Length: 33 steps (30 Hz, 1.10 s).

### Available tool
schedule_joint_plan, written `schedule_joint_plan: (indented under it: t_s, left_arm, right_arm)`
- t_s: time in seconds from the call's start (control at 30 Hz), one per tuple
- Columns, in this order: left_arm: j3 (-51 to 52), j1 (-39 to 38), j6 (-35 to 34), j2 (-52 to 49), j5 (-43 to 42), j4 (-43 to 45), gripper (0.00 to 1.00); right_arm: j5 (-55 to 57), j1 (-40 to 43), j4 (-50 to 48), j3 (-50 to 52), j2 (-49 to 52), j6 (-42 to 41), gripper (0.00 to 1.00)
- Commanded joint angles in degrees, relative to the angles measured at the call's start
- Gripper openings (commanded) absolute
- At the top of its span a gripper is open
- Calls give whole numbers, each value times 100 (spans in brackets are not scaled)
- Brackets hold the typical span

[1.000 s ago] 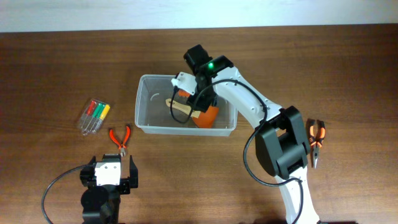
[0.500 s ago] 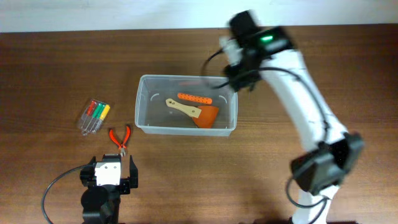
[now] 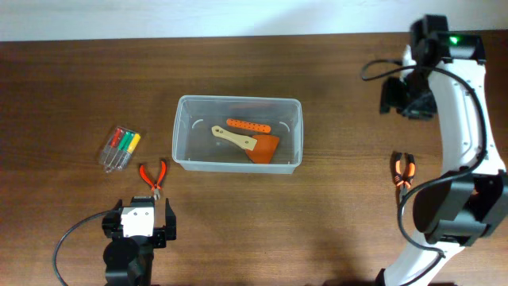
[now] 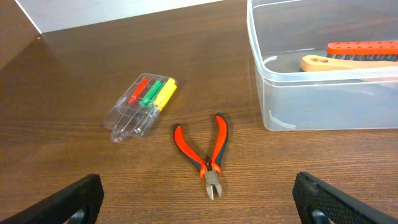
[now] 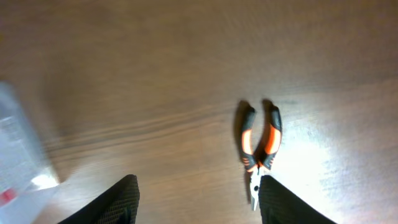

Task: Pack container
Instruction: 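Lower the right gripper onto the orange-black pliers and grasp them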

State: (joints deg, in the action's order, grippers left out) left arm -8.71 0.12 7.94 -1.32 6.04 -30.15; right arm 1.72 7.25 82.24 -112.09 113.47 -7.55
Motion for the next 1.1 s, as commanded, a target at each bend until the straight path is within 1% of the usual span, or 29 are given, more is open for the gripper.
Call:
schedule_joint_plan:
  t_s: [0.0,0.03,0.07,0.13,0.33,0.43,0.6,0.7,0.77,1.07]
  left_arm:
    - [42,-20,94,33,24,17,99]
    - [42,-20,94,33,24,15,99]
    - [42,-20,94,33,24,17,99]
    - [42,-17,94,33,24,15,99]
    - [42,-20,94,33,24,17,99]
    - [42,-17,94,33,24,17,99]
    - [42,-17,94,33,24,17,99]
    - [42,-17,94,33,24,17,99]
    - [42,-17,94,33,24,17,99]
    - [42,-17,94,33,24,15,99]
  right_arm:
    - [55,236,-302,809,37,-87,61]
    - [136,308,-566,1255,37,-87,62]
    - [166,341,-688,1449,37,-87,62]
    - [203,415,-1263,2175,37,7,62]
    - [214,533,-2234,3222,37,455,62]
    - [286,603,-2457,3407,37,564,62]
    - [304,704,-2529,3421,37,560,61]
    - [304,713,-2555,3436,37,560,60]
    - [304,713,-2588,3475,37,560,57]
    - [365,708,-3032,3971,37,562,57]
